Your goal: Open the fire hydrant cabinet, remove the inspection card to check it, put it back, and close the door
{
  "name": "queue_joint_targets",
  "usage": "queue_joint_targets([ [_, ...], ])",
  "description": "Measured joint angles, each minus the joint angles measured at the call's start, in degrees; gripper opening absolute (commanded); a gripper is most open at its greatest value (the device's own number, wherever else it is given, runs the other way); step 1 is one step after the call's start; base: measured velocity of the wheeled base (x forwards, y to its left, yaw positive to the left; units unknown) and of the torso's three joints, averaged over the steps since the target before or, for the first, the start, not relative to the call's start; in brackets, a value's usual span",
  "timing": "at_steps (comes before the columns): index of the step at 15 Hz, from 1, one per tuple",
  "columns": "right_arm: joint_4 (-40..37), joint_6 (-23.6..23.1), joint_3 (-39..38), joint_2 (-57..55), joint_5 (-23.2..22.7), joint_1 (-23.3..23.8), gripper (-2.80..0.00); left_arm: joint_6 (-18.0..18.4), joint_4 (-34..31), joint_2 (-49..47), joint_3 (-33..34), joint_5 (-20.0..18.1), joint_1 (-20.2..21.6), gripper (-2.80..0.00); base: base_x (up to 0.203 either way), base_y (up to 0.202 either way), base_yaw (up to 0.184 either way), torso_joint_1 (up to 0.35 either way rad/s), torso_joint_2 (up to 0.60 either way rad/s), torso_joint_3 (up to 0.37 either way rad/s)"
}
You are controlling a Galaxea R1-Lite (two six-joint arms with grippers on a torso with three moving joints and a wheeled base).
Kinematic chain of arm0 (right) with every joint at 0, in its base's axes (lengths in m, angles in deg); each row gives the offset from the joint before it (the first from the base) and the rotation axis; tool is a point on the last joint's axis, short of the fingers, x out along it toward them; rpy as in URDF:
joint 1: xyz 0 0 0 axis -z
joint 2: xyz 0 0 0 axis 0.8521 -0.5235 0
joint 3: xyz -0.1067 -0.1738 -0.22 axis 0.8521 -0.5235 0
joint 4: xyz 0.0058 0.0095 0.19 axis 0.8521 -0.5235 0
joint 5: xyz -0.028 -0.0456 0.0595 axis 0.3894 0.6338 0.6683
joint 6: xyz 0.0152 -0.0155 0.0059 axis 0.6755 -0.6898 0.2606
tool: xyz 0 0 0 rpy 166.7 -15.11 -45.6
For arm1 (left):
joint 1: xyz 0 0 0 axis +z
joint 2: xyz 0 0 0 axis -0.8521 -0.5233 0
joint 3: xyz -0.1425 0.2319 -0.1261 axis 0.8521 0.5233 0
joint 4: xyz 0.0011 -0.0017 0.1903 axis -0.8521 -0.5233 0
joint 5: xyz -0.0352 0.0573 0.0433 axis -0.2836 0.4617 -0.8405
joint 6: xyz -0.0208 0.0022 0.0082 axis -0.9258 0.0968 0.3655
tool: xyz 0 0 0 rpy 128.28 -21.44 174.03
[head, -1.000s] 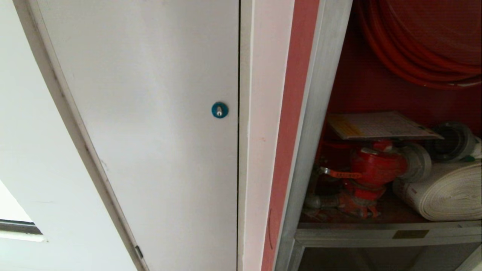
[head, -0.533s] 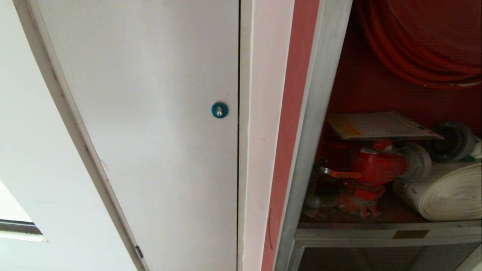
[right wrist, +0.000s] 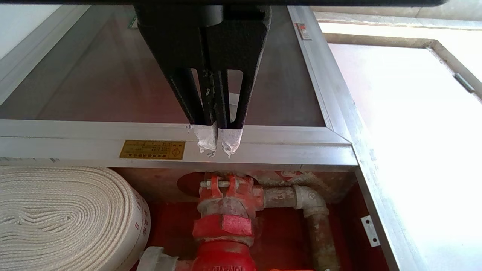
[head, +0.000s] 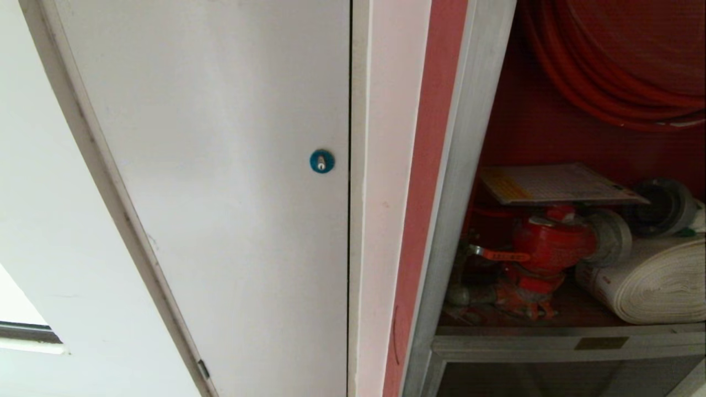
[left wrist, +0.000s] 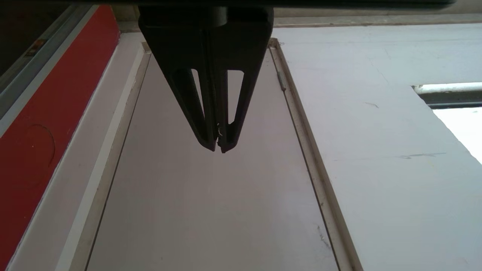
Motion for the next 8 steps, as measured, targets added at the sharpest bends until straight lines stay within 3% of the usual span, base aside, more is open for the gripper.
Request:
queue_joint_targets([
  [8, 0.0, 0.0, 0.0, 0.0, 0.0, 0.0, -2.8, 0.0, 0.0, 0.0, 0.0, 0.0, 0.0, -2.8, 0.0, 0.0, 0.0, 0.0, 0.0, 0.0],
])
